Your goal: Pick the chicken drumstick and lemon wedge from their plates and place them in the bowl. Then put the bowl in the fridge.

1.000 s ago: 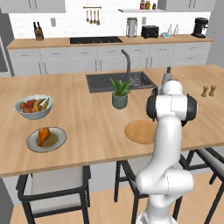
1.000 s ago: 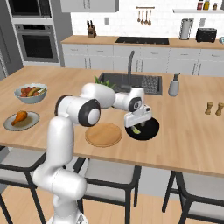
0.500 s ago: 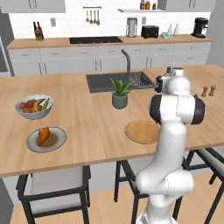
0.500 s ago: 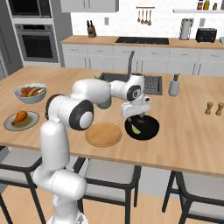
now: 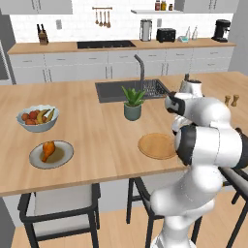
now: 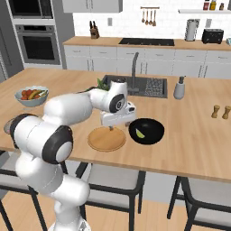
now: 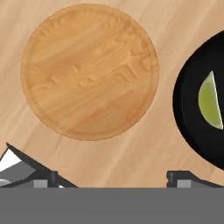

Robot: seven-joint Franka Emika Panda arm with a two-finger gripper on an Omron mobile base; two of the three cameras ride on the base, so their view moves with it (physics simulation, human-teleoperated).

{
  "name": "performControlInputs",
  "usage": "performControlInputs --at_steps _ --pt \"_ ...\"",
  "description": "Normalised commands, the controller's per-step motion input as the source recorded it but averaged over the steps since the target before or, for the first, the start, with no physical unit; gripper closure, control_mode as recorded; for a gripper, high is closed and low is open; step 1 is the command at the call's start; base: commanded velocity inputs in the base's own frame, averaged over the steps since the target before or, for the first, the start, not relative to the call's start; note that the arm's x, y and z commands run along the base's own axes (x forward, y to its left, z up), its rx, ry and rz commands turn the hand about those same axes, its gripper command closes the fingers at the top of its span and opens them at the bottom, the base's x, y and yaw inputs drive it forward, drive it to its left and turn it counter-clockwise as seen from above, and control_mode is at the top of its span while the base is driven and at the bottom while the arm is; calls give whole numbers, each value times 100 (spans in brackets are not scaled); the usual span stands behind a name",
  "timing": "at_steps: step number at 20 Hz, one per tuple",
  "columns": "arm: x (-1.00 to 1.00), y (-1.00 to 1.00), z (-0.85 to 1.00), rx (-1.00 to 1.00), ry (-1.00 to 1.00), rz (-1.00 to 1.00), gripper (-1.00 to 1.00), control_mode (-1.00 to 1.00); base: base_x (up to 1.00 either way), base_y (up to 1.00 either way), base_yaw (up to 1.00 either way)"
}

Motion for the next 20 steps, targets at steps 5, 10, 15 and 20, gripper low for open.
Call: performControlInputs --at_steps 5,10,15,20 --pt "-47 100 17 0 0 -25 -100 -100 0 0 0" --pt "-11 100 26 0 0 -19 -100 -100 0 0 0" --pt "0 100 11 4 0 -28 -100 -100 0 0 0" --pt "0 100 5 0 -1 -18 -100 -100 0 0 0"
